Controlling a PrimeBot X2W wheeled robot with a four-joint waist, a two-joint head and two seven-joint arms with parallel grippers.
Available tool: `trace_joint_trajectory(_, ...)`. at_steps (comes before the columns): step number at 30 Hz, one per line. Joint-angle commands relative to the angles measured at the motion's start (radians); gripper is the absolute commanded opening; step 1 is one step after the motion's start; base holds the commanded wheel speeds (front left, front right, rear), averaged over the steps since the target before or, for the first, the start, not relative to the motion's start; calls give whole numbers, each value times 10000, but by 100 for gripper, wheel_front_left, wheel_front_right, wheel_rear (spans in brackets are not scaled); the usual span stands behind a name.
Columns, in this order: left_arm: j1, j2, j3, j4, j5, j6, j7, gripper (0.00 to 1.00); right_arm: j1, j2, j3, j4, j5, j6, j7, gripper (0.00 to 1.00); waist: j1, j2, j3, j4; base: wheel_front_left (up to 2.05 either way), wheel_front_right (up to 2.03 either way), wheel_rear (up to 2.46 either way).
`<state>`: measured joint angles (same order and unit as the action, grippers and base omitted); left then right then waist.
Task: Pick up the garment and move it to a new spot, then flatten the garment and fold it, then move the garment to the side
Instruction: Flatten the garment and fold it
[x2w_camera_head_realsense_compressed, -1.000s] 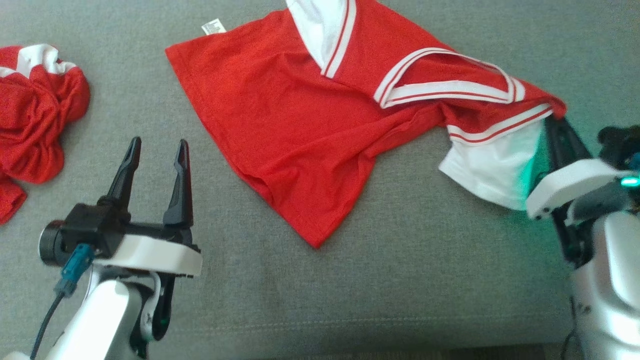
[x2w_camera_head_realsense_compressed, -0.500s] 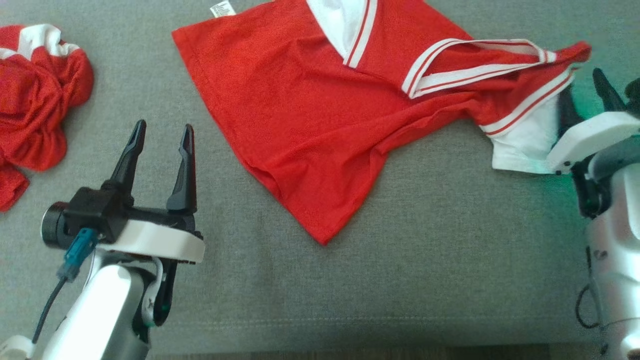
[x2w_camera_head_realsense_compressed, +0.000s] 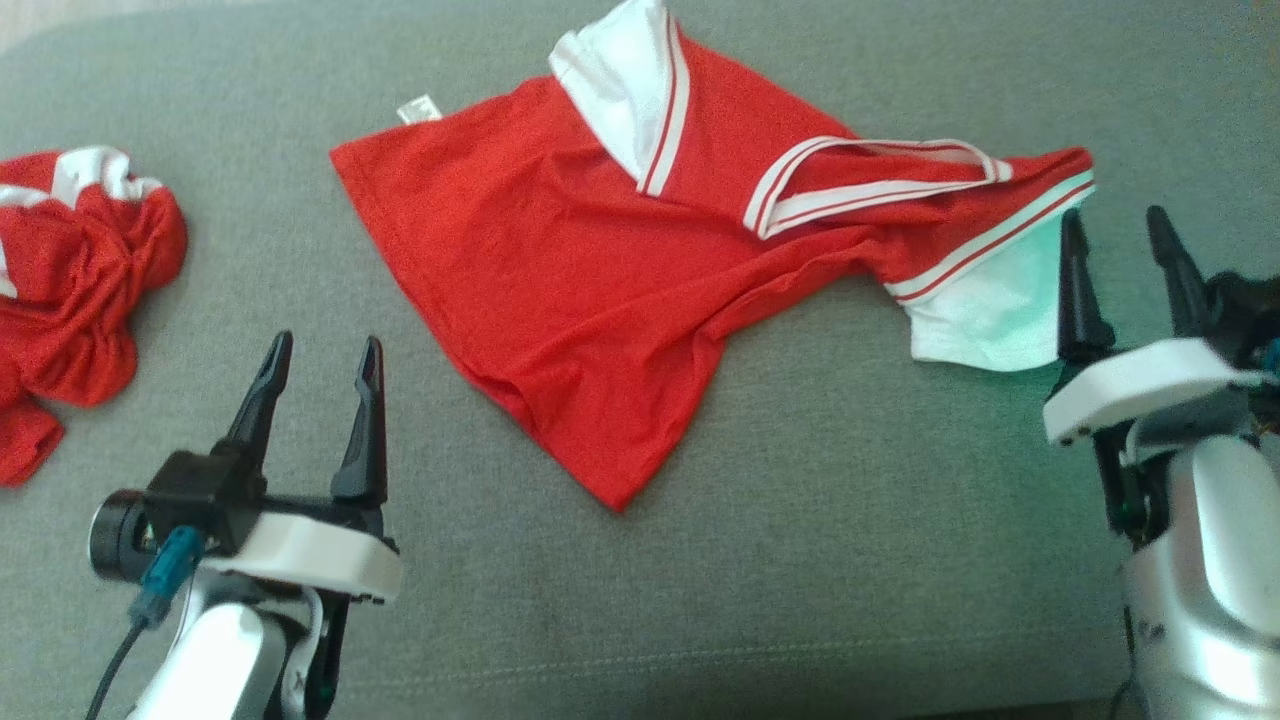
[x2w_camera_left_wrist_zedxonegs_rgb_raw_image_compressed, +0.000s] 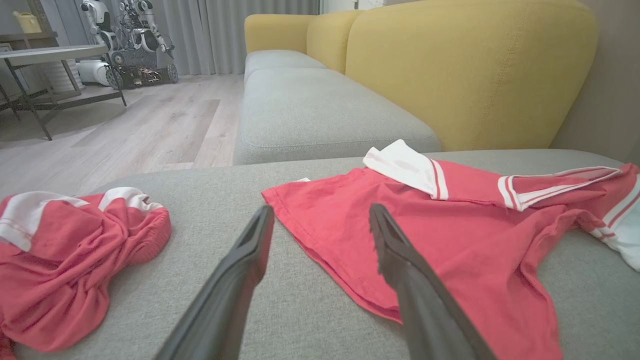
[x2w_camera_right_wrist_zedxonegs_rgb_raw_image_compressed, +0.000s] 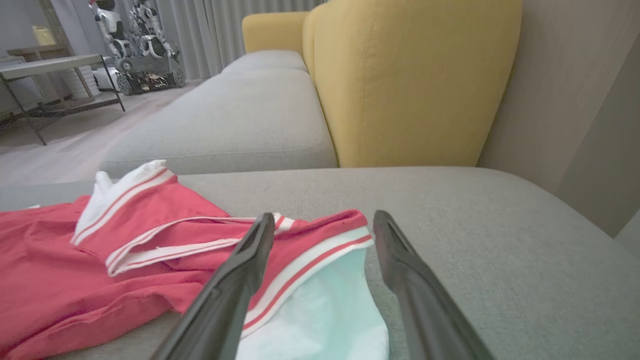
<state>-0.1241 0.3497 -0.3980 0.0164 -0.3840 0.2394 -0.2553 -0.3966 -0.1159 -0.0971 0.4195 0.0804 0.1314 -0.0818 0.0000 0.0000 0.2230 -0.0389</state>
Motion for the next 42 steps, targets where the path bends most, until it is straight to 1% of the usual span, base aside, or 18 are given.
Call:
trace_joint_trajectory(1,-182,313,482,-352,-37,78,9,100,40,87,278,-692,-72,-7,60,100,0,0,-268,-157,0,0,0)
trace_joint_trajectory(8,310,374,318,-644,-20,247,254,100,1588,403,509,-2857,-231,-7,736,100,0,0,-902,-256,0,0,0)
trace_joint_trajectory(15,732,485,259,-791,-70,345,378,100,2810,566,823,-4103,-172,-7,1311,100,0,0,-1256,-313,0,0,0)
trace_joint_trajectory(23,865,544,248,-872,-117,448,461,100,3133,638,965,-4543,-78,-7,1548,100,0,0,-1333,-314,0,0,0)
trace_joint_trajectory(37,605,484,89,-1090,-46,532,558,100,3081,654,1135,-4670,70,-7,1550,100,0,0,-1199,-20,0,0,0)
trace_joint_trajectory(39,436,445,-110,-1171,13,395,624,100,3053,655,1135,-4734,89,-7,1545,100,0,0,-1075,43,0,0,0)
trace_joint_trajectory(42,71,174,-780,-1170,88,-50,841,100,2976,655,1217,-4828,120,-7,1544,100,0,0,-811,130,0,0,0)
